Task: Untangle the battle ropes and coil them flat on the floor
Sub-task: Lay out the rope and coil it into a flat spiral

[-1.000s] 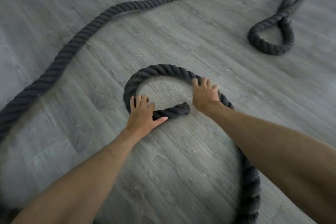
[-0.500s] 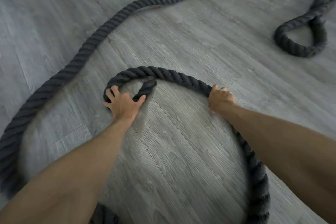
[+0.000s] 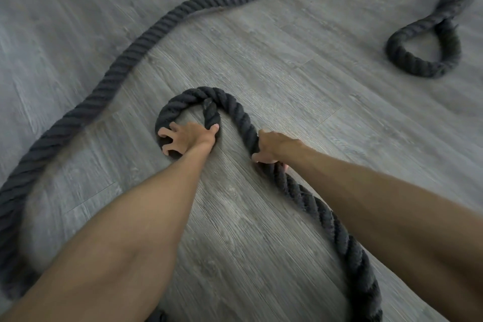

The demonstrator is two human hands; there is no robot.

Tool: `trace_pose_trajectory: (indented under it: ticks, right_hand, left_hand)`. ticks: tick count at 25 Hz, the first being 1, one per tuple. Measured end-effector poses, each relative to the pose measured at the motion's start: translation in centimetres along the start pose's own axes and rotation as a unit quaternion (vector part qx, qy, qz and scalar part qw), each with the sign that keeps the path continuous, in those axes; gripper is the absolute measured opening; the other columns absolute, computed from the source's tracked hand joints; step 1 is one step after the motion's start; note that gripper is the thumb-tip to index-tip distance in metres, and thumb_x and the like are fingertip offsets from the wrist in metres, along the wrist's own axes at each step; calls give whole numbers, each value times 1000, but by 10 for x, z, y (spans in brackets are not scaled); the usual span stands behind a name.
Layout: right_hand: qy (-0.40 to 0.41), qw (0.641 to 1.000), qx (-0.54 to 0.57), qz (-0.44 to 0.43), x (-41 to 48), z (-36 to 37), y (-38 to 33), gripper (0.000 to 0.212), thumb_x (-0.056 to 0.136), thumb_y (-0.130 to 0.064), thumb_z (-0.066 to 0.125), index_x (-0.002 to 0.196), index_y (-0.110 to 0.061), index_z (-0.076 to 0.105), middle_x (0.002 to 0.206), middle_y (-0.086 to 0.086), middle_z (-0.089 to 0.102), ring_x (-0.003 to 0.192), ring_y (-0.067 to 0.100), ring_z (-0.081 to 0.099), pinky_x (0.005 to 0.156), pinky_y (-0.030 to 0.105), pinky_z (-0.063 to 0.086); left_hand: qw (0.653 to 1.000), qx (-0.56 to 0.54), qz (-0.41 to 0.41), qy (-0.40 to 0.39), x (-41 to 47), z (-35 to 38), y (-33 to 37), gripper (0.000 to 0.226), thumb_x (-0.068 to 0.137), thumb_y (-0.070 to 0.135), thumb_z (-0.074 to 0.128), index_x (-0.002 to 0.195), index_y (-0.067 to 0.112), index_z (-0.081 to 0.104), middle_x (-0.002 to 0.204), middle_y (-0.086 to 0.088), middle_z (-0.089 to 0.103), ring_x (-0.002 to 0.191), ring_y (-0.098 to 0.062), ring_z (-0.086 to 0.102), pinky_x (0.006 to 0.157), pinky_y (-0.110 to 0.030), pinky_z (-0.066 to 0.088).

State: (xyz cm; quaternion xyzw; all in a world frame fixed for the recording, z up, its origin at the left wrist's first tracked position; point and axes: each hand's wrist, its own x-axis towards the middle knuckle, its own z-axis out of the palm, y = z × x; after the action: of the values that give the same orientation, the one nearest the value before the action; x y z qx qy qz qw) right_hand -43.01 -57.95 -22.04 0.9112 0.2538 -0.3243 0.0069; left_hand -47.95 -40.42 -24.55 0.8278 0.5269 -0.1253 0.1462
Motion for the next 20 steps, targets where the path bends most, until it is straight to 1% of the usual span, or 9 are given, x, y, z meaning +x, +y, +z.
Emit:
trace_pose_trajectory:
  ticks: [1, 3, 5, 7, 10, 12, 15, 17, 20]
  right_hand:
    - [-2, 1000, 11, 3, -1, -1, -2, 52, 100, -39, 55, 138, -6, 40, 95, 3, 54, 82, 23, 57, 62, 32, 45]
    - [-11, 999, 35, 17, 0, -3, -4, 52, 103, -42, 48, 136, -3, 43, 104, 8, 59, 88, 27, 60, 80, 38, 54]
    - [-18, 998, 57, 32, 3, -3, -7, 56, 104, -50, 41, 127, 0, 52, 105, 12, 59, 89, 28, 59, 91, 42, 54]
    - [-4, 996, 82, 42, 5, -4, -8, 61, 104, -56, 34, 120, -2, 57, 114, 16, 62, 97, 32, 61, 96, 45, 52]
    - [35, 989, 115, 81, 8, -6, -4, 76, 102, -63, 26, 136, 0, 52, 140, 19, 54, 126, 36, 53, 104, 44, 42]
    - [59, 981, 133, 127, 13, -5, 4, 85, 98, -71, 24, 141, -1, 48, 145, 19, 50, 133, 36, 48, 107, 44, 38]
    - [73, 955, 165, 234, 25, 3, 13, 98, 87, -78, 40, 146, 0, 37, 145, 23, 43, 133, 38, 42, 108, 49, 38]
    - [83, 928, 204, 302, 33, 4, 13, 89, 88, -63, 57, 146, 0, 31, 140, 23, 38, 129, 36, 38, 109, 48, 37]
    - [85, 913, 256, 306, 43, -1, 15, 81, 86, -53, 66, 141, -4, 32, 135, 21, 35, 125, 34, 36, 108, 47, 36]
  left_hand:
    - [1000, -7, -3, -3, -3, 0, 6, 70, 76, 77, 56, 110, 16, 64, 138, -13, 38, 131, -42, 22, 90, -57, 40]
    - [1000, -20, -1, -4, -12, 0, 16, 63, 81, 70, 57, 111, 16, 63, 136, -14, 40, 128, -41, 24, 88, -55, 42]
    - [999, -38, 5, -14, -25, 0, 27, 54, 87, 60, 58, 116, 16, 62, 138, -16, 38, 128, -40, 25, 87, -53, 42]
    - [997, -67, 15, -31, -36, -2, 38, 47, 90, 47, 59, 123, 13, 58, 141, -19, 35, 129, -41, 24, 88, -54, 41]
    - [990, -118, 34, -65, -49, -9, 48, 44, 93, 34, 59, 131, 13, 51, 143, -19, 34, 130, -38, 26, 88, -41, 37]
    - [983, -154, 46, -92, -59, -11, 56, 44, 93, 32, 58, 131, 12, 51, 142, -18, 37, 128, -35, 31, 79, -34, 31]
    - [964, -225, 53, -128, -81, -7, 72, 47, 92, 28, 62, 134, 11, 49, 142, -19, 37, 126, -36, 33, 89, -36, 42]
    - [959, -231, 67, -147, -91, -8, 80, 47, 95, 23, 56, 139, 13, 44, 145, -17, 36, 130, -38, 35, 99, -42, 42]
    - [969, -134, 149, -146, -86, -12, 82, 40, 96, 20, 52, 135, 9, 49, 138, -15, 50, 124, -35, 50, 90, -39, 44]
